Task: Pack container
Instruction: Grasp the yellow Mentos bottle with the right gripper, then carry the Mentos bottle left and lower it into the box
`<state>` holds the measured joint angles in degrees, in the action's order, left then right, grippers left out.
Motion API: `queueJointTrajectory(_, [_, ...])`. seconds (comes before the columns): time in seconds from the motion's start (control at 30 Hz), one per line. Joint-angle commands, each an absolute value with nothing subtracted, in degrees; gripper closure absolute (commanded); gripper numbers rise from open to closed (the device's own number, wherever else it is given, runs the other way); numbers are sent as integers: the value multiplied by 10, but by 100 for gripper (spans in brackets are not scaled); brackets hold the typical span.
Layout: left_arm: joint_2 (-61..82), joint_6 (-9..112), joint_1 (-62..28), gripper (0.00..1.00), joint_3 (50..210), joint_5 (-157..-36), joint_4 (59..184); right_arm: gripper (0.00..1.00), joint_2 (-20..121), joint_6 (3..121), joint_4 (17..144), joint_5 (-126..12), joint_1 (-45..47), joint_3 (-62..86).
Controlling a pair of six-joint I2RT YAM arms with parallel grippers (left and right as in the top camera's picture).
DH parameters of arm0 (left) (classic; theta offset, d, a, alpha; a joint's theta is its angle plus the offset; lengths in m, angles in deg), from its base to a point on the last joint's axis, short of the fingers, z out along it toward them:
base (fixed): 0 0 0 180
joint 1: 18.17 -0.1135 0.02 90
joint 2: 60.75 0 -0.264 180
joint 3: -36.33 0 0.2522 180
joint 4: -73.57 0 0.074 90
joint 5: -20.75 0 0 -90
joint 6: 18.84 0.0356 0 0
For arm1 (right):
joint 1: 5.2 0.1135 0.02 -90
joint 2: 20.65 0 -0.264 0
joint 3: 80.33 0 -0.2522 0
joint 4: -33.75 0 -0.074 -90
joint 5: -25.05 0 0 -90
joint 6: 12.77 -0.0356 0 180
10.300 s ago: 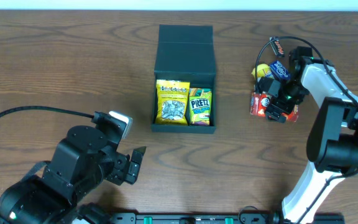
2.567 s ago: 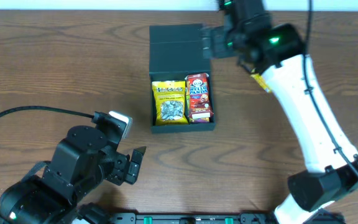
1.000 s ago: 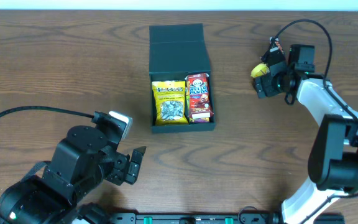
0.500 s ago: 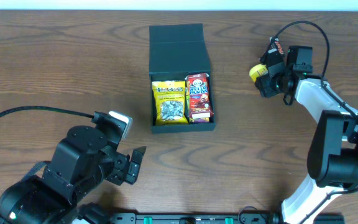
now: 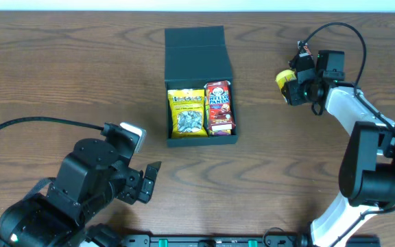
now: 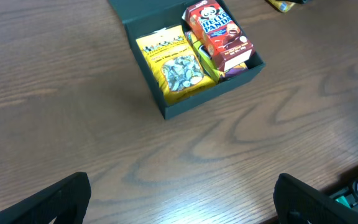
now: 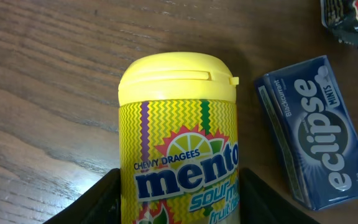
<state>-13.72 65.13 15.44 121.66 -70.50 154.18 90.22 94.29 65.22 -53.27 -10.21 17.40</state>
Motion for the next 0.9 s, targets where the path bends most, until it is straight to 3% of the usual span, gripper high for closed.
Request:
queueJointTrajectory(0.0, [-139,647,156,5,1224,-701,1542,92,898,920,649,-507,-96,166])
queueJointTrajectory(0.07, [-139,647,156,5,1224,-701,1542,99,890,913,649,-483,-96,161])
queueJointTrajectory(0.43, [-139,647,156,5,1224,-701,1542,99,767,902,652,-370,-63,131])
queueJointTrajectory(0.63, [-139,647,156,5,1224,-701,1542,99,684,968,648,-371,30,131])
queueJointTrajectory(0.87, [-139,647,156,5,1224,-701,1542,99,683,1091,648,-370,148,131])
